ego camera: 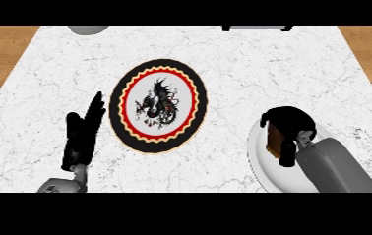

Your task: Pick the sweet potato from the plate and place it in the plate

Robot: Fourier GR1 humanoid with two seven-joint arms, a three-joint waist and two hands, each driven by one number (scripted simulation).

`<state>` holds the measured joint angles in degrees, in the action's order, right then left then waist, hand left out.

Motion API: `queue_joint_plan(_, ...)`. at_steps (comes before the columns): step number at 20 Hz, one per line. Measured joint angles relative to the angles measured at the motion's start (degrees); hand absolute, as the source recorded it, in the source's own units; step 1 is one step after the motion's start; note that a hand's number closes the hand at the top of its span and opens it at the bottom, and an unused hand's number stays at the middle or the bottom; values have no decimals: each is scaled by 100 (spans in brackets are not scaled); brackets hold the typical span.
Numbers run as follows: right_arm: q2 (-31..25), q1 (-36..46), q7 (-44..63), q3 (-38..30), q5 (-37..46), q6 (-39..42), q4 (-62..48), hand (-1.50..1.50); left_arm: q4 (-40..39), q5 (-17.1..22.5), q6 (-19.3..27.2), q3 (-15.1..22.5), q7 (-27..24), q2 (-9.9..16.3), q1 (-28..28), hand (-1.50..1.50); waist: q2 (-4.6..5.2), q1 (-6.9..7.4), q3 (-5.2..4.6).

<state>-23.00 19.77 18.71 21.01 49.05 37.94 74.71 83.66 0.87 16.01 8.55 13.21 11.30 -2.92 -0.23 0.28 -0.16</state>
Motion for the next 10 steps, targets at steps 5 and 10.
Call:
queue_joint_plan(5,-96,9,-507,-55,399,-242,-89,150,61,-45,-159,-128,-19,-34,68,0,7,-1,6)
queue_joint_plan(10,860,194,-6,229,691,-623,218,150,40,-17,-271,-217,12,-2,33,0,12,44,10)
